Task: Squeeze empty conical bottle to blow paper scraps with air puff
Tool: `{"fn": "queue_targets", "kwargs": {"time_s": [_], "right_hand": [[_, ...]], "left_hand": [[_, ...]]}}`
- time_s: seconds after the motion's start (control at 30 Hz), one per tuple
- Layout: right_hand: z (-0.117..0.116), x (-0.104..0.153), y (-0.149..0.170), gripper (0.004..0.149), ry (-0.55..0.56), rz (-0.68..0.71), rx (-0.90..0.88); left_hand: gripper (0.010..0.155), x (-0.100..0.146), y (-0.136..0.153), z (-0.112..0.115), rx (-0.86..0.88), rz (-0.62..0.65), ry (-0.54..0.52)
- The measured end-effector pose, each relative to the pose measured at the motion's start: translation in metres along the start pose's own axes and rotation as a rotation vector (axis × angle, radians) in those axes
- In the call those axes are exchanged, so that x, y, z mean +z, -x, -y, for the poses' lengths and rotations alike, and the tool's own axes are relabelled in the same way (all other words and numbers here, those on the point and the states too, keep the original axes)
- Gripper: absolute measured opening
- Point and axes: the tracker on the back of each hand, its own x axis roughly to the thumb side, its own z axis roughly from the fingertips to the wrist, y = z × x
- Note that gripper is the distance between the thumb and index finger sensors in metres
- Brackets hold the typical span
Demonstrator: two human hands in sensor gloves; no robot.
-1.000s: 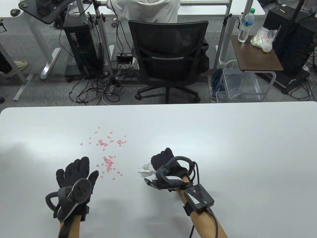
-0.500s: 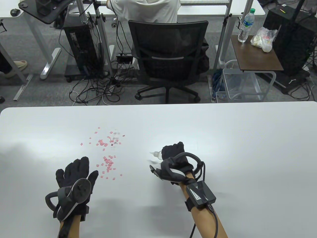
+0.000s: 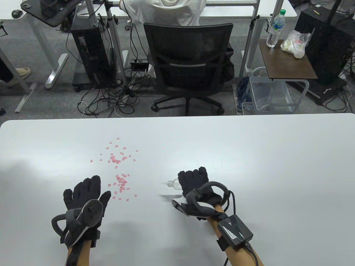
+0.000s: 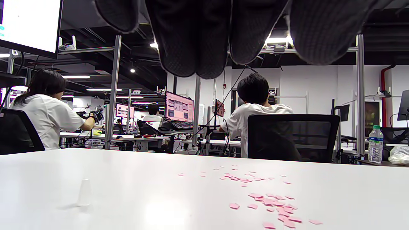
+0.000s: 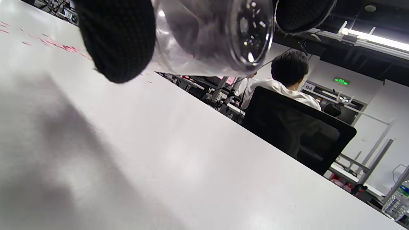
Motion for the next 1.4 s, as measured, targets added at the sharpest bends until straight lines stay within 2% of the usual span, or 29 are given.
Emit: {"fn": "queue_targets", "kwargs": {"time_s": [0.07,0.13,0.27,0.37,0.5,0.83,0.9,1.07,1.2,1.23,1.33,1.4], "right_hand": [[0.002,0.002,0.000,0.067,-0.005,0.023,0.004],[0.002,0.005,-0.001,0.063,0.051,0.021,-0.020],[0.003,0.009,0.001,0.071,-0.009,-0.015,0.012],[0.006,0.021,0.006,0.073,0.025,-0.057,-0.034],[0.006,0.035,0.014,0.073,0.018,-0.131,-0.119],[-0.004,0.045,0.025,0.069,-0.019,-0.197,-0.063],[-0.007,0.044,0.024,0.069,-0.024,-0.191,-0.067],[-0.003,0.042,0.020,0.064,0.055,-0.138,-0.090],[-0.005,0.040,0.015,0.071,0.002,-0.116,-0.057],[-0.006,0.040,0.014,0.072,0.019,-0.117,-0.045],[-0.005,0.040,0.013,0.063,0.058,-0.098,-0.029],[-0.005,0.039,0.013,0.062,0.072,-0.093,-0.034]], "left_hand": [[0.071,0.000,-0.002,0.001,-0.002,0.005,0.003],[0.071,0.001,-0.004,0.001,-0.001,0.012,0.006],[0.071,0.001,-0.009,0.002,-0.002,0.028,0.015],[0.071,0.002,-0.010,0.003,-0.005,0.036,0.016],[0.071,0.002,-0.010,0.003,0.000,0.031,0.019],[0.071,0.003,-0.014,0.007,0.000,0.028,0.041],[0.071,0.003,-0.014,0.007,-0.002,0.030,0.040],[0.071,0.003,-0.015,0.008,-0.010,0.036,0.046],[0.071,0.003,-0.016,0.009,-0.017,0.042,0.054],[0.071,0.002,-0.016,0.009,-0.016,0.042,0.059],[0.071,0.003,-0.016,0.008,-0.012,0.038,0.056],[0.071,0.003,-0.015,0.007,-0.006,0.035,0.052]]}}
